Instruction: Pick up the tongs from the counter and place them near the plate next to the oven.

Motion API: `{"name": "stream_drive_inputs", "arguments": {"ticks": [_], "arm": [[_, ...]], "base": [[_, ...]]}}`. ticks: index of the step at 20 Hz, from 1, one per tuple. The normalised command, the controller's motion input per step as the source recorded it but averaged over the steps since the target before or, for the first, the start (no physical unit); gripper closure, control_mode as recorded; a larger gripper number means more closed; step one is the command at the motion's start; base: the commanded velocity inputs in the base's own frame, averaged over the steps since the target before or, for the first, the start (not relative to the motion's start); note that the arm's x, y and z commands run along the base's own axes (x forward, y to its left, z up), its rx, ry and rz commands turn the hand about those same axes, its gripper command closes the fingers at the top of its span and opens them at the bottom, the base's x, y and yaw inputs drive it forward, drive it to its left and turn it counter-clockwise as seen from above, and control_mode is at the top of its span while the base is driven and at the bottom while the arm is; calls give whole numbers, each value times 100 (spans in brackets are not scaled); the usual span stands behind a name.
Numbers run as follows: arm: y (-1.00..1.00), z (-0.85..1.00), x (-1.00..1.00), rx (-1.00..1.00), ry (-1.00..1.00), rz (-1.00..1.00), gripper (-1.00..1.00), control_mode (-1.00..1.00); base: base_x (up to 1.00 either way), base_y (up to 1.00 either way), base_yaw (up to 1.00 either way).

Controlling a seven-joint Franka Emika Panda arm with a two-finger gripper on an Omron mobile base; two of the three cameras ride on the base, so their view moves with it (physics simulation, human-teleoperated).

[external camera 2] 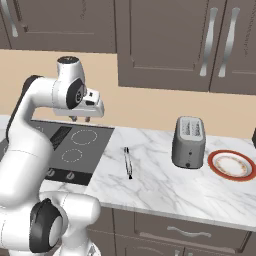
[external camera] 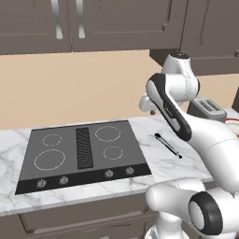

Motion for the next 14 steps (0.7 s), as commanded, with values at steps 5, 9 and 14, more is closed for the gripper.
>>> {"name": "stream_drive_inputs", "arguments": {"ticks": [5,9,14], "arm": [[-15,-5,-3,0,1,0,-100,-100],[-53,-18,0,0,0,0,-100,-100],[-42,-24,0,0,-2,0,-100,-100]], "base": [[0,0,0],[0,0,0],[0,0,0]]}}
